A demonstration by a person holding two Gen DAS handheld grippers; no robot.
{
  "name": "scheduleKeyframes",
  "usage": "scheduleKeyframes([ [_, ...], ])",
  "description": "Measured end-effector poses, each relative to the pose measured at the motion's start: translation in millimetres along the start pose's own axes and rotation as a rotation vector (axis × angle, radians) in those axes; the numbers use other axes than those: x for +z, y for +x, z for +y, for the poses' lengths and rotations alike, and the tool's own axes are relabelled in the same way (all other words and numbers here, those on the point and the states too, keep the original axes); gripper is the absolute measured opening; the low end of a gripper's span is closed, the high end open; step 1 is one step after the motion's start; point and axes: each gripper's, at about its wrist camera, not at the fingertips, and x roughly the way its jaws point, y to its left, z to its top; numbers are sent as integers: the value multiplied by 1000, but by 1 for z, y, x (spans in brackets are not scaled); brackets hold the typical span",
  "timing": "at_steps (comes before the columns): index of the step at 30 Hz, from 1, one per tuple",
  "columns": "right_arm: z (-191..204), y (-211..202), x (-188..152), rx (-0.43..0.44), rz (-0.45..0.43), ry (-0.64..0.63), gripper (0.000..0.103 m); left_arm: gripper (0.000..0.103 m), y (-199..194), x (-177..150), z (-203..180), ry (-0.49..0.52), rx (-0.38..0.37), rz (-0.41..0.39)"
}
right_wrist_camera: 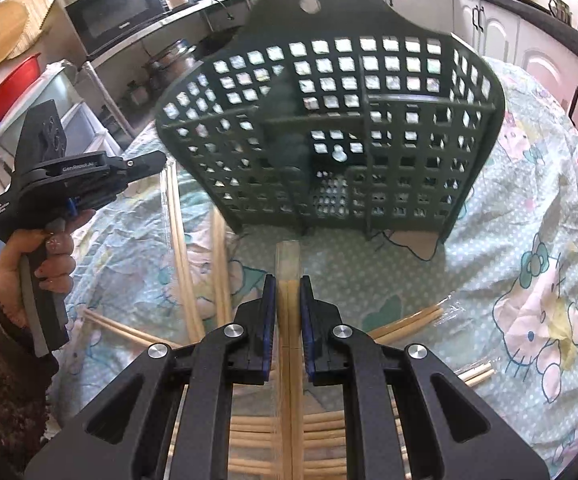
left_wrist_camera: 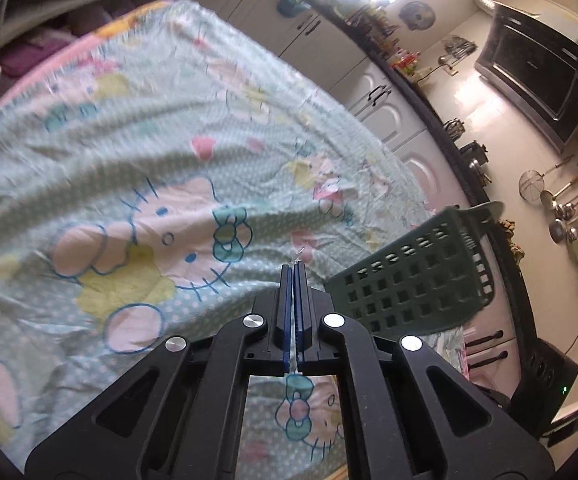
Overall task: Organize utensils
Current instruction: 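Close the left gripper on chopsticks while the right gripper closes on a chopstick, then lift both held chopsticks and carry them over the green basket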
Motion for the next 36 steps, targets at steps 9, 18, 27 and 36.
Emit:
scheduleKeyframes([
  [9, 17, -28, 3, 28, -49, -60, 11, 0, -59, 0, -30, 100, -29, -100],
  [18, 34, -58, 5, 46, -117, -111, 11, 0, -94, -8, -72, 185, -79, -146],
  [27, 33, -99, 5, 43, -225, -140, 10, 0, -112, -18, -121, 278, -159, -154],
  [36, 20, -141, 15, 41, -372, -100, 9, 0, -127, -15, -166, 335, -237, -196],
])
